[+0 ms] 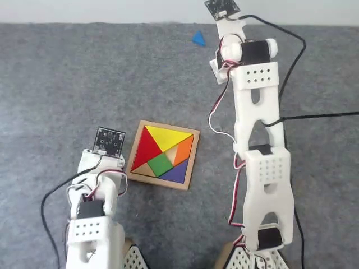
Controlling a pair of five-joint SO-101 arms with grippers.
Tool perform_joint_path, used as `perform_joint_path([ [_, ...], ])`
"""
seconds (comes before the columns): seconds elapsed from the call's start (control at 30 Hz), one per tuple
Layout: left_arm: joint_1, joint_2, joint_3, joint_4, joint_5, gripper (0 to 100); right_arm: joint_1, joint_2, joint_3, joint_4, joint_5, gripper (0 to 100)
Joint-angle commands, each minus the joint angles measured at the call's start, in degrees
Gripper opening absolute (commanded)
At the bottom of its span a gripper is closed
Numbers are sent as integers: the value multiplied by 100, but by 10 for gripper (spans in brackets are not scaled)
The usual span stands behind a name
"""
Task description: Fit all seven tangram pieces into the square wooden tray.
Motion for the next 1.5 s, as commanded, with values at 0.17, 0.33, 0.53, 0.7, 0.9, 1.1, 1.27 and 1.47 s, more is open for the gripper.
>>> perform_joint_path([
  [0.17,35,-1899,-40,1943,-35,14,57,-3029,2901,233,281,7],
  [0.33,35,-2462,-40,2760,-35,15,154,-4752,4580,215,369,7],
  [0.53,18,-2743,-40,3446,-18,15,708,-6853,6681,127,695,7],
  [0.7,9,-2752,-40,4018,-35,15,1182,-8971,8879,-462,1336,7],
  [0.9,0,-2760,-48,4413,-35,15,1446,-10888,11684,-1947,1512,7],
  [1.1,0,-2760,-48,4396,-35,15,1437,-11090,13881,-4154,1187,7],
  [1.27,0,-2760,-48,4404,-35,15,1411,-11099,15095,-5947,923,7],
  [1.47,0,-2760,-48,4404,-35,15,1420,-11143,15754,-6712,615,8],
])
